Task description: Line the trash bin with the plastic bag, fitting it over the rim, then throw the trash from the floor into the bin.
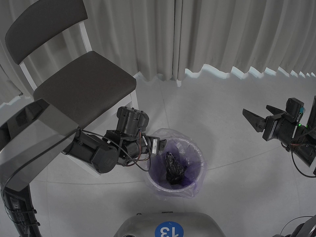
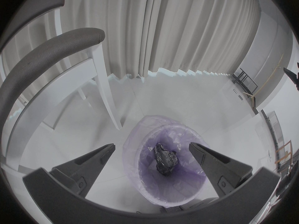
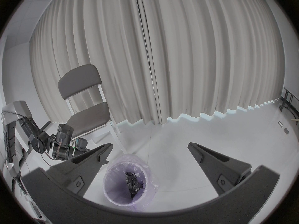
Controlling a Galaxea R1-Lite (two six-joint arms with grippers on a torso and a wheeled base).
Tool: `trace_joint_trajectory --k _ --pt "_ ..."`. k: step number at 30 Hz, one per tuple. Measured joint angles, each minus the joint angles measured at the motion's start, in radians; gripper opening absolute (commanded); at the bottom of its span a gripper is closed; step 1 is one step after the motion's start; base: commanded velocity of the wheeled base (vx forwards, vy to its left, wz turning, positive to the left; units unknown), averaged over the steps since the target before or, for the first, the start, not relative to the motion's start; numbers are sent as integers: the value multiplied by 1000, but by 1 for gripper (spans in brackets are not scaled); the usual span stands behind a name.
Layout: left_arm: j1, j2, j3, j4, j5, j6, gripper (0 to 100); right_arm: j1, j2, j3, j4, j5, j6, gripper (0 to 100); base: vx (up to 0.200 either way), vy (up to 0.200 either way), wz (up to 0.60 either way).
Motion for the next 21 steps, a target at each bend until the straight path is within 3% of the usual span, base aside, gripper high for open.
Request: trace_joint_trajectory --k 16,21 --pt "-20 72 -33 0 53 4 100 -20 -55 -8 32 6 -1 100 0 0 0" --pt "-6 134 -100 2 92 23 100 -74 -73 -17 58 68 -1 100 0 0 0"
